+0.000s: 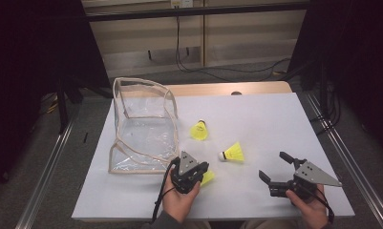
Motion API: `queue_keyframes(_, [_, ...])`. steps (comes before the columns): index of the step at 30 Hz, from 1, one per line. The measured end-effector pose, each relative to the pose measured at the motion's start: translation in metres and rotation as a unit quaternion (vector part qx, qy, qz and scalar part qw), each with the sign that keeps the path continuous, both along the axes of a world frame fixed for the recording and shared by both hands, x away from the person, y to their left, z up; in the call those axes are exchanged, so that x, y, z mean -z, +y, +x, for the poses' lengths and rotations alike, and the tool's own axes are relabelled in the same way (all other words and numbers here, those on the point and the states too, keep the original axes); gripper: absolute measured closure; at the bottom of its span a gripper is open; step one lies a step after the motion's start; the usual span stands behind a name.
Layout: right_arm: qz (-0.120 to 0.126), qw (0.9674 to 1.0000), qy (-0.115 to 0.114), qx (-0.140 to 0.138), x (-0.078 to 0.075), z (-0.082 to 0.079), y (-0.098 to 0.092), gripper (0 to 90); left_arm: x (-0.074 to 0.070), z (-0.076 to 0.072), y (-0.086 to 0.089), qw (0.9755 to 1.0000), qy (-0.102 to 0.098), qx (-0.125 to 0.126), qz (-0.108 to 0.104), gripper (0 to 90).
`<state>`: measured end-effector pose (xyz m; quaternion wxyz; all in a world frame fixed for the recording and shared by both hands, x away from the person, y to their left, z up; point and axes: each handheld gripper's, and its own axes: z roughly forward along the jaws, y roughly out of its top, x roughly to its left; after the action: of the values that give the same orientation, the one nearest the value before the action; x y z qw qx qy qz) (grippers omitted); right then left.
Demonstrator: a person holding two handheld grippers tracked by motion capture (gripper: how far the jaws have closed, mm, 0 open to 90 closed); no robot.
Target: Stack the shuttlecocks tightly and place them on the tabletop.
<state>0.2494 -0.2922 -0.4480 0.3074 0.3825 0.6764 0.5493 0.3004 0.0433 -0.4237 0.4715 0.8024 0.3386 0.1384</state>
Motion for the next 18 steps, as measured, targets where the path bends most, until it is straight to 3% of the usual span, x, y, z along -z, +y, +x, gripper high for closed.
queue_keyframes(5, [0.000,1.0000,0.001,0.000,-0.0001,-0.0002,-0.0001,2.4,0.0040,0.0005,-0.0026,1.0000,0.006,0.004,-0.002,85.3])
queue_keyframes(11, [0.000,1.0000,0.002,0.000,0.0000,-0.0005,0.0000,2.4,0.0009,0.0017,-0.0001,0.9999,-0.002,-0.011,-0.009,65.8])
queue_keyframes(13, [0.000,1.0000,0.001,-0.001,0.0001,-0.0002,-0.0001,2.4,0.0005,0.0019,-0.0003,0.9997,0.007,-0.022,-0.011,56.2])
queue_keyframes(18, [0.000,1.0000,0.001,0.000,-0.0002,-0.0006,-0.0001,2.4,0.0027,0.0030,0.0007,0.9991,0.017,-0.038,-0.011,45.9])
